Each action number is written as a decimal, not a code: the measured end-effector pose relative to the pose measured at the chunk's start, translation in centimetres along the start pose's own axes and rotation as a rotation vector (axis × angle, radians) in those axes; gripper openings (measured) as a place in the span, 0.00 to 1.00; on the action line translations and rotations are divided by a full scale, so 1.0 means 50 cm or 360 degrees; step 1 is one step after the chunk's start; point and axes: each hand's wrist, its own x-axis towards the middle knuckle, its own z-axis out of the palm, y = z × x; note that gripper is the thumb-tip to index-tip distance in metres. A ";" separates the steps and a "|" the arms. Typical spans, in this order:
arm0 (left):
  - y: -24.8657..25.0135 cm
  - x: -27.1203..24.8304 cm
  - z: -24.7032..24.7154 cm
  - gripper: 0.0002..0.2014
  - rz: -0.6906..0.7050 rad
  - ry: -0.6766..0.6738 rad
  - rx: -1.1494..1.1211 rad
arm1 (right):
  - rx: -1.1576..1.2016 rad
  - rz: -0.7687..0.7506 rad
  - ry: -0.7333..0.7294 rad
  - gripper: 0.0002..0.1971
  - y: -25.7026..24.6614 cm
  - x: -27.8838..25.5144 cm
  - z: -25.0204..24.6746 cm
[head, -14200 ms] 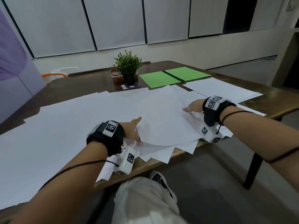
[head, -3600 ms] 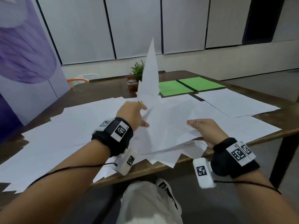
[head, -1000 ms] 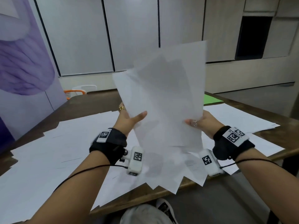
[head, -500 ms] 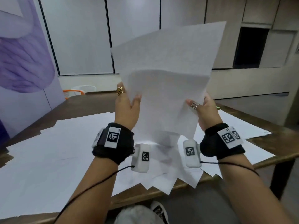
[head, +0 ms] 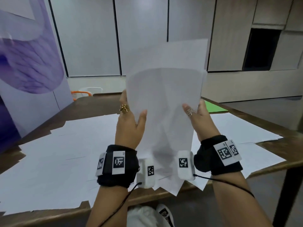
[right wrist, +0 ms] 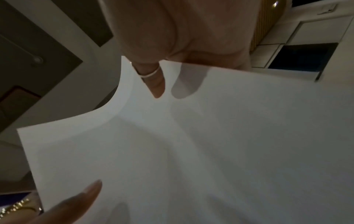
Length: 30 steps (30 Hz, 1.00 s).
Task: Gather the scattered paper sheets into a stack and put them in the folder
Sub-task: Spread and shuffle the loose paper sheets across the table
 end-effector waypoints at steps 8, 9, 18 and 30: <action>-0.018 0.012 -0.011 0.30 0.0038 0.0099 -0.0132 | 0.0006 0.0020 0.0075 0.16 0.016 -0.011 0.013; -0.025 0.004 -0.014 0.31 0.0002 0.0089 -0.0128 | 0.0009 0.0051 0.0072 0.18 0.024 -0.016 0.007; -0.005 -0.016 -0.001 0.23 -0.0171 0.0024 -0.0151 | -0.0071 -0.0073 0.0078 0.15 0.023 -0.029 0.014; -0.030 -0.120 0.045 0.26 -0.0730 -0.0314 -0.0080 | -0.0353 0.0155 -0.0100 0.24 0.069 -0.066 -0.024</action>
